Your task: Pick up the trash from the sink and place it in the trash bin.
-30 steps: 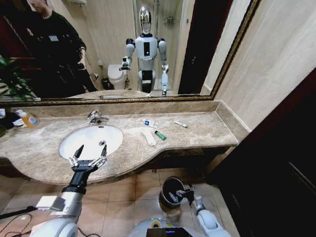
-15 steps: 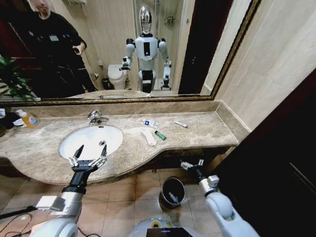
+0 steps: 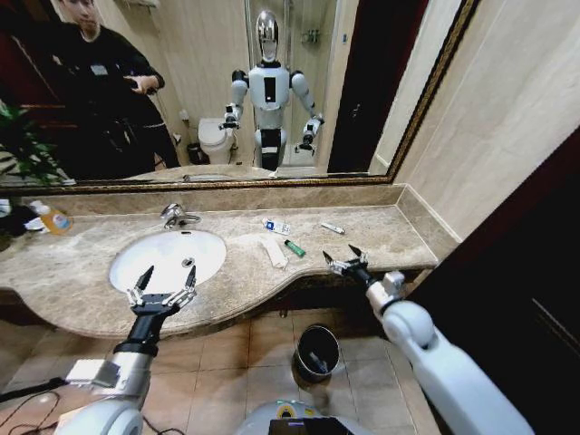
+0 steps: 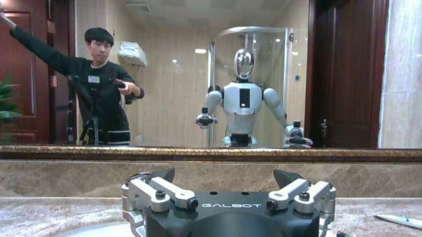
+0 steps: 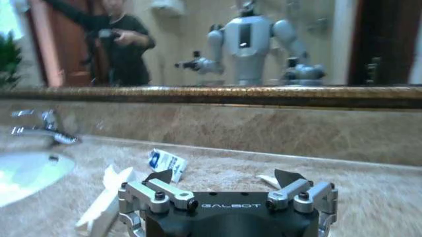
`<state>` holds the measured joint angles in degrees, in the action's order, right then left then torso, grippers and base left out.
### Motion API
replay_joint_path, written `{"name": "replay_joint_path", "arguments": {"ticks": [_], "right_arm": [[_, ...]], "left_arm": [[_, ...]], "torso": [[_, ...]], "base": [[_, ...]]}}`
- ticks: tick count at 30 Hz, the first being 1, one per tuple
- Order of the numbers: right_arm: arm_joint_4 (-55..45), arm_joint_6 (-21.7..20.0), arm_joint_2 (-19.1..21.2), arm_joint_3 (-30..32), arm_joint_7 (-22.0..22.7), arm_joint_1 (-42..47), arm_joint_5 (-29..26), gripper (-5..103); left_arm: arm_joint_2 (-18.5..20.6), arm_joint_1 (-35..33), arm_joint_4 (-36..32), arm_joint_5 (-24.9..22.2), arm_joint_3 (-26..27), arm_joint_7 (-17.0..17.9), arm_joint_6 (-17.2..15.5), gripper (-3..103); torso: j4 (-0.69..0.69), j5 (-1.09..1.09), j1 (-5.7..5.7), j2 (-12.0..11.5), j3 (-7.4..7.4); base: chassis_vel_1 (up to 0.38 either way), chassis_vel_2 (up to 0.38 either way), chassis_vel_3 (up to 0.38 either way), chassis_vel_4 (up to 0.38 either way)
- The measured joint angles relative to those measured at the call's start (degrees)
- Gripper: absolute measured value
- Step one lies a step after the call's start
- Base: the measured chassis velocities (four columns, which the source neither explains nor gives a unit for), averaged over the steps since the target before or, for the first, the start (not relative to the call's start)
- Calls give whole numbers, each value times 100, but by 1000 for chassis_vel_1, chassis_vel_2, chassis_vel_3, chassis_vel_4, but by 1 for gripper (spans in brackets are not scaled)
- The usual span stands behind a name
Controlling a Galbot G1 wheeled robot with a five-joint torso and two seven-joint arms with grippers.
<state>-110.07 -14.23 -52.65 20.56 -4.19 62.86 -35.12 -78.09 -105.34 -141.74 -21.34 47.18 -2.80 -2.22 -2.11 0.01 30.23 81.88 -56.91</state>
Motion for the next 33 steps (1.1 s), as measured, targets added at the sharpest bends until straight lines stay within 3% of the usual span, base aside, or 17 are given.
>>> {"name": "replay_joint_path", "arguments": {"ticks": [2,4,9,13,16,22,32,33], "right_arm": [[541,-119,160,-43,-665,-469,78,100],[998,-177,207,-152,-1062,-889,181,100],[1858,-1,132,-454,-1522,-1654,401,100],[2980,88,-75,-761,-2186,-2565,660,100],[3406,76,-176,-914,-2341,-2916,696,100],[4109,42,-437,-1293,-2222,-3514,755,100],[4427,-285,-730,-1401,-2067,-3711,884,103],[4434,-357,-744,-1395,-2034,-3710,885,99]], "left_arm": [[0,0,0,0,0,0,0,100],[0,-1,0,0,-1,-1,0,100],[0,-1,0,0,0,0,0,100],[0,0,0,0,0,0,0,100],[0,0,0,0,0,0,0,100],[0,0,0,0,0,0,0,100],[0,0,0,0,0,0,0,100],[0,0,0,0,0,0,0,100]], "torso": [[0,0,0,0,0],[1,0,0,0,0],[0,-1,0,0,0],[0,-1,1,0,0],[0,0,1,0,0],[0,-2,0,0,0],[0,-1,0,0,1],[0,-1,-1,0,1]], "base": [[0,0,0,0],[0,0,0,0],[0,0,0,0],[0,0,0,0],[0,0,0,0],[0,0,0,0],[0,0,0,0],[0,0,0,0]]}}
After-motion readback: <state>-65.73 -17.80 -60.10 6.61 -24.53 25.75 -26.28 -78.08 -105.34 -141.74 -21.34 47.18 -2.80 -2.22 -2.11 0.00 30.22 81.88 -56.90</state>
